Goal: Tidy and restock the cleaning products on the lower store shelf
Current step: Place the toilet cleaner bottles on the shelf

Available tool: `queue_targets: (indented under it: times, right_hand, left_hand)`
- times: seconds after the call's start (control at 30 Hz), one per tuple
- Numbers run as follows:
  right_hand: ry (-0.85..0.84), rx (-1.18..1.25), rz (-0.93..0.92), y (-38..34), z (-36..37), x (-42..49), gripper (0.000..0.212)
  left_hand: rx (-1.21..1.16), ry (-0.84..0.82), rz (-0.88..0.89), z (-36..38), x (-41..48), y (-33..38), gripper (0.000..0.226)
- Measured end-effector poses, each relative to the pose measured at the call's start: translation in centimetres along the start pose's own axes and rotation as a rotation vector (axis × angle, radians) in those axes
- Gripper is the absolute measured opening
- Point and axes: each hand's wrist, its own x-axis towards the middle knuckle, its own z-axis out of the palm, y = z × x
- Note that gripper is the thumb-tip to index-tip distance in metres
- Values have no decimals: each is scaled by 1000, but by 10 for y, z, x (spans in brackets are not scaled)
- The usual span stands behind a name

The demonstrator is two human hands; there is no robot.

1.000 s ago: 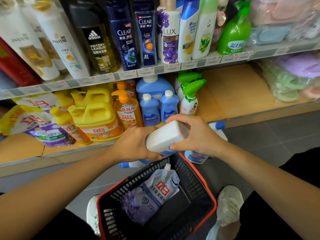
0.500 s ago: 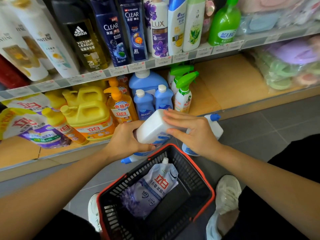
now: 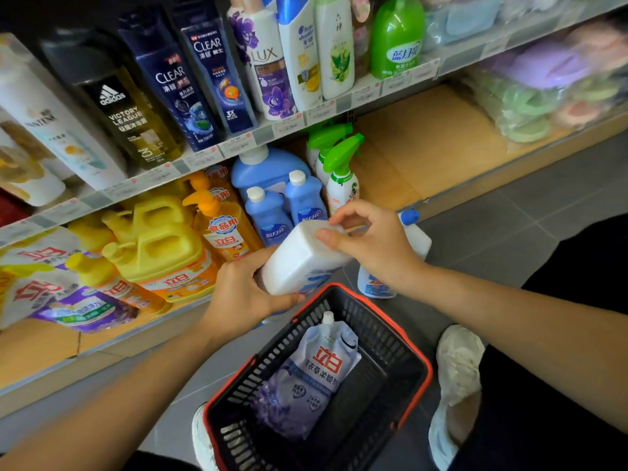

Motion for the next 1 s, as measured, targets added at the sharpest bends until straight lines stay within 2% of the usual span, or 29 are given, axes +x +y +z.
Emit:
queue_targets:
  times: [0.17,0.4,0.57,0.87,1.0]
  right_hand:
    - [-1,23,-31,3,-5,4,12]
    - [-198,-56,-113,4,-7,-8,38]
    - [-245,-94,-173,6,-7,-14,43]
    - [-72,-60,-153,5,-12,-8,32]
    - [20,-125,-67,15,-13,-3,34]
  left_hand:
    - [-77,14,-6,2,2,1,71]
    - [-95,57,-57,1,5,-1,61]
    - [-84,79,-73,-1,7,-1,59]
    - [-183,67,-134,-3,11,-2,56]
    - [-389,73,-223,-5,15,0,57]
